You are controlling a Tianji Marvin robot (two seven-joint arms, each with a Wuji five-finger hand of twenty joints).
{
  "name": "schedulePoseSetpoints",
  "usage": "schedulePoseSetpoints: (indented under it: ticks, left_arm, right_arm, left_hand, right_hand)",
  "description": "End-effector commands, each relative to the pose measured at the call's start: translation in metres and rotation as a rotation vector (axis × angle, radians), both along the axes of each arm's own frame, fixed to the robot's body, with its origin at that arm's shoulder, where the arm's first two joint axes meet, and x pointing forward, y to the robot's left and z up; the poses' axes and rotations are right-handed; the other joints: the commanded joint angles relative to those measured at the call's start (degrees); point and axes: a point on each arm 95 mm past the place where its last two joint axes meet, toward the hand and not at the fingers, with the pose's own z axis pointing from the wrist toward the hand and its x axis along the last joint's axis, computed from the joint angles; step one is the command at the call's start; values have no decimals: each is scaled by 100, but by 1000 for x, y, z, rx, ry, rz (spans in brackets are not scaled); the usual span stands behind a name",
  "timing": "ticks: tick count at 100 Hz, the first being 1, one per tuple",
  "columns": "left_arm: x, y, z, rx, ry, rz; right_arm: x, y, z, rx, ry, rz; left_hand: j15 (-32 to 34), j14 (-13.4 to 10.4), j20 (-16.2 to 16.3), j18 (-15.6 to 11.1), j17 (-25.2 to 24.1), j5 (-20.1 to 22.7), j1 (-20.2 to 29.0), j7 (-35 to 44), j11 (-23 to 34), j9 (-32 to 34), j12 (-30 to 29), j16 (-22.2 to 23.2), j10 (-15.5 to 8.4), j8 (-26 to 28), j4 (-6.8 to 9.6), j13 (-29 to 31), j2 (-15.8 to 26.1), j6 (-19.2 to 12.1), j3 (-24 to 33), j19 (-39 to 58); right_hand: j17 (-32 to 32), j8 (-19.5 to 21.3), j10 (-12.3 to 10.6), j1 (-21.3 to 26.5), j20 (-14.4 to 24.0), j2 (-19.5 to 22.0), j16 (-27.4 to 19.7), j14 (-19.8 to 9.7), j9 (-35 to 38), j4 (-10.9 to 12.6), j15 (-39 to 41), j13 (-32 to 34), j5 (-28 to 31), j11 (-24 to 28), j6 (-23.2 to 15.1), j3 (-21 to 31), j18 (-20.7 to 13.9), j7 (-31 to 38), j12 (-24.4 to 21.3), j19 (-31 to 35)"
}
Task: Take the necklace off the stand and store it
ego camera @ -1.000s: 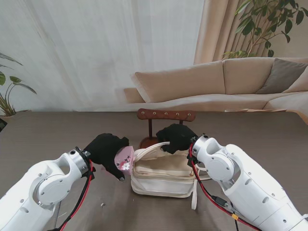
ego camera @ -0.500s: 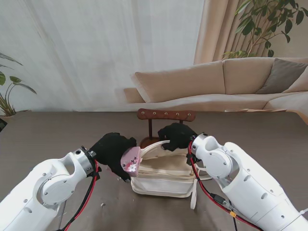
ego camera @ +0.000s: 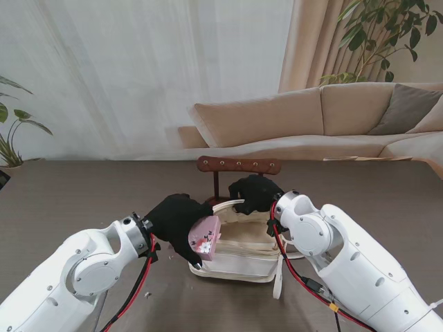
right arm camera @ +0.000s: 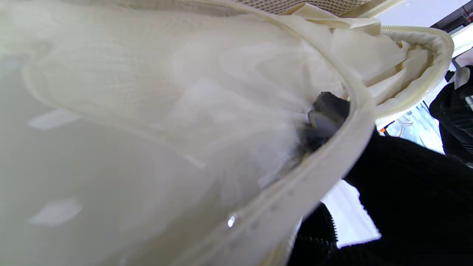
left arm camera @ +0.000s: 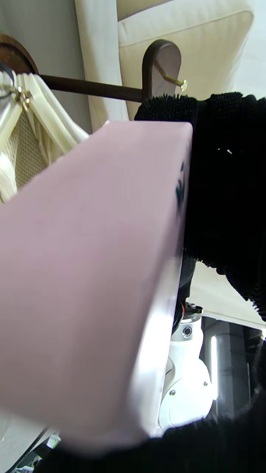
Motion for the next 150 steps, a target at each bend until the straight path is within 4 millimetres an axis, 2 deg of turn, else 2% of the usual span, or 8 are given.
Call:
schedulePoseSetpoints:
  ticks: [1,55,103,150]
  left_arm:
    - [-1,-6,-1,-2,11,-17]
    - [2,-18,-27,-29,95,-30]
    - [-8,-16,-5,-25,35,-37]
    - [-10,-32,-12,-34,68,-85]
  right_arm:
    - [-3,4,1,4,13,9]
    - [-5,3,-1,49,45,5]
    - [-3,6,-3,7,72,-24]
    - [-3,9,8,23,98,-69]
  left_hand:
    - [2094,-472,189,-389,195,506,3185,3983,644,575,179,505,-898,220,138,485,885,-1181,2612,428]
    - [2089,-456,189,-377,184,505,3210,3967,628,574,162,489,-858,214,131,469,905,-1201,2568,420]
    - [2092,-457,194,-381,195,504,3210,3965,631,579,162,473,-869,217,135,478,906,-1201,2557,432]
    - [2100,-467,195,-390,203,504,3210,3965,629,575,161,467,-873,217,134,477,912,-1201,2556,436]
  right_hand:
    - [1617,290,169,472,148,10,107,-434,550,70,358,197,291,77,-152,747,202,439,100,337]
    - [1650,354,174,484,170,-16,147,-431,595,73,392,199,341,66,-172,762,157,410,140,366]
    - [1932,340,215,458,226,-236,276,-429,637,79,596,195,475,254,-9,935,236,322,148,454]
    - [1955,322,245,454,237,-295,316,-372,633,70,636,190,512,373,77,1000,297,268,64,469]
